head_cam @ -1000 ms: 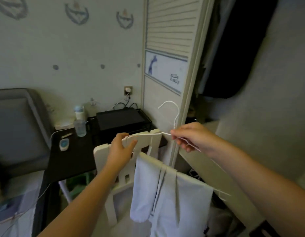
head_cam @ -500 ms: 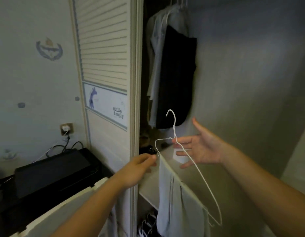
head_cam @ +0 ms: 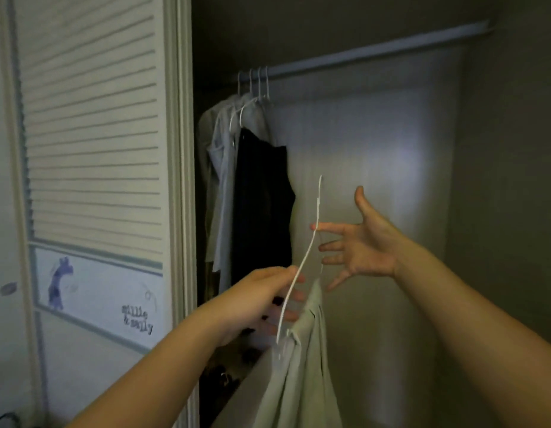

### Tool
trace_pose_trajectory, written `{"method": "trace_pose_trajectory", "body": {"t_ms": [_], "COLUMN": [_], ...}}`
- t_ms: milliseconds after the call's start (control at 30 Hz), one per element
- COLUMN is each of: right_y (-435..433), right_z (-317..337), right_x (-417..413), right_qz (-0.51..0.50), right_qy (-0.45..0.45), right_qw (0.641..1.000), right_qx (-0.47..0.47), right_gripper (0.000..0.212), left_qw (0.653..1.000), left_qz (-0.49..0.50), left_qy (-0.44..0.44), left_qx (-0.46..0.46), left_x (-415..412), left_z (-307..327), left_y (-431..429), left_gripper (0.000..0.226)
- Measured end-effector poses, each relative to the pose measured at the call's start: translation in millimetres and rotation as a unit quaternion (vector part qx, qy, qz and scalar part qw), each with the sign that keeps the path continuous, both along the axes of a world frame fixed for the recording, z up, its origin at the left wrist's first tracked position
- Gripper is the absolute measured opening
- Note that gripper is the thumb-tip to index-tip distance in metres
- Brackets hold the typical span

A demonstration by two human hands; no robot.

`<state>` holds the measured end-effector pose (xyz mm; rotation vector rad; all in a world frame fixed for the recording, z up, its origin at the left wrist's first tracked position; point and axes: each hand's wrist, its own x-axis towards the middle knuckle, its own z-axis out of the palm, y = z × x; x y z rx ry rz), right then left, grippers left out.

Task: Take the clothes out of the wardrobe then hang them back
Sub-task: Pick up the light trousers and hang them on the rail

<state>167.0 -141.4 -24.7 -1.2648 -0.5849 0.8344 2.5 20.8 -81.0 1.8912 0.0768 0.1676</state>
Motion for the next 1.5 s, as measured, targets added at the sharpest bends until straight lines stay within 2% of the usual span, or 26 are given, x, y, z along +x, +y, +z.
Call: {"method": "trace_pose_trajectory", "body": {"t_ms": [67, 233, 333, 433, 667, 900, 1167, 1367, 1500], "right_y": [8.7, 29.5, 41.7, 56.2, 87.8, 114.3, 126.4, 140.4, 150.4], "right_z": [20.9, 73.2, 104.6, 137.2, 210.0, 279.7, 321.9, 304.7, 290.6], "right_x": [10.2, 48.6, 77.3, 108.2, 167.8, 216.2, 250.8, 273.6, 289.0], "right_qz": [-0.003, 0.008, 0.022, 0.046, 0.103, 0.136, 0.114, 0.097, 0.114], "right_qy": [-0.014, -0.046, -0.075, -0.100, -0.168, -0.216, -0.224, -0.211, -0.201], "right_qw": [1.000, 0.999, 0.996, 0.992, 0.977, 0.960, 0.958, 0.967, 0.967], "right_qx": [0.006, 0.028, 0.046, 0.062, 0.079, 0.116, 0.138, 0.102, 0.102], "right_gripper": [0.113, 0.118, 0.118, 0.120, 0.124, 0.125, 0.125, 0.127, 0.119], "left_qw": [1.000, 0.998, 0.985, 0.972, 0.928, 0.855, 0.816, 0.862, 0.870], "left_qz": [0.008, 0.004, 0.050, 0.117, 0.224, 0.303, 0.346, 0.335, 0.331], "left_qy": [-0.011, -0.053, -0.078, -0.122, -0.209, -0.300, -0.278, -0.133, -0.131], "left_qx": [0.028, 0.047, 0.147, 0.162, 0.214, 0.295, 0.370, 0.357, 0.342], "left_x": [12.5, 46.2, 72.5, 103.6, 171.2, 229.1, 265.5, 270.8, 274.8], "left_z": [28.1, 98.7, 126.1, 148.0, 205.0, 269.1, 323.3, 323.2, 316.4], "left_y": [12.1, 36.8, 46.4, 52.3, 77.3, 96.8, 97.1, 93.3, 100.3], "left_gripper": [0.029, 0.049, 0.031, 0.029, 0.033, 0.028, 0.024, 0.015, 0.020]}}
